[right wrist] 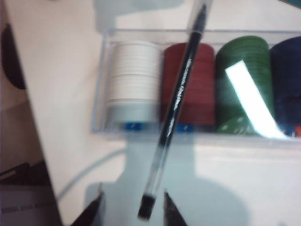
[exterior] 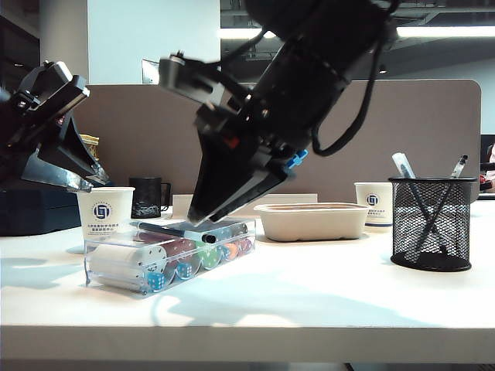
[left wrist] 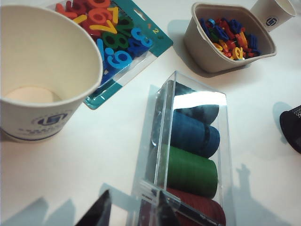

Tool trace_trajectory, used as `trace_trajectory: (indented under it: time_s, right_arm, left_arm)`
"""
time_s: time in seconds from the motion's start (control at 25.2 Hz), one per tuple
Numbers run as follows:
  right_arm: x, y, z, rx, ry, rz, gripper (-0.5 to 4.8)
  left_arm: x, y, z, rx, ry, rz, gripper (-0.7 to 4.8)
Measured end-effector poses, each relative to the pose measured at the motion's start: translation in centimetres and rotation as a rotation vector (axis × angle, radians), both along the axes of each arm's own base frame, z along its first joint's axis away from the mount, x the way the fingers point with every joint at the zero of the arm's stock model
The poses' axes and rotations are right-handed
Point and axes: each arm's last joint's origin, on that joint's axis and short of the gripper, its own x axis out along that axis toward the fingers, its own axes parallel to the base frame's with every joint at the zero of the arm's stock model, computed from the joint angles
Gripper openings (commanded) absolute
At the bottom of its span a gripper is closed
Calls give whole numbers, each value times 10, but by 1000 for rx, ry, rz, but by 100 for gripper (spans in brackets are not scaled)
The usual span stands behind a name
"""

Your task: Pick up one pen and put it in the pen container.

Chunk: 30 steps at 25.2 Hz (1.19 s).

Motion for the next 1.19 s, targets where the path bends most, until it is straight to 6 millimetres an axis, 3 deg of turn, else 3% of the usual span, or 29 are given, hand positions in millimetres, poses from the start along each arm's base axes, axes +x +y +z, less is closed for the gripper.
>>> trace_trajectory:
  time_s: [0.44,0.91,1.19]
  right_arm:
    - [19,20,12,5,-30,-14,154]
    - [17,18,7,-38,-1,-20,154]
    - [20,20,-6,-68,27,-20,154]
  left_arm:
    - [0,0,0,-1,-2,0,121]
    - [0,0,0,-1,-3,0,121]
    - [0,0,0,-1,-4,0,121]
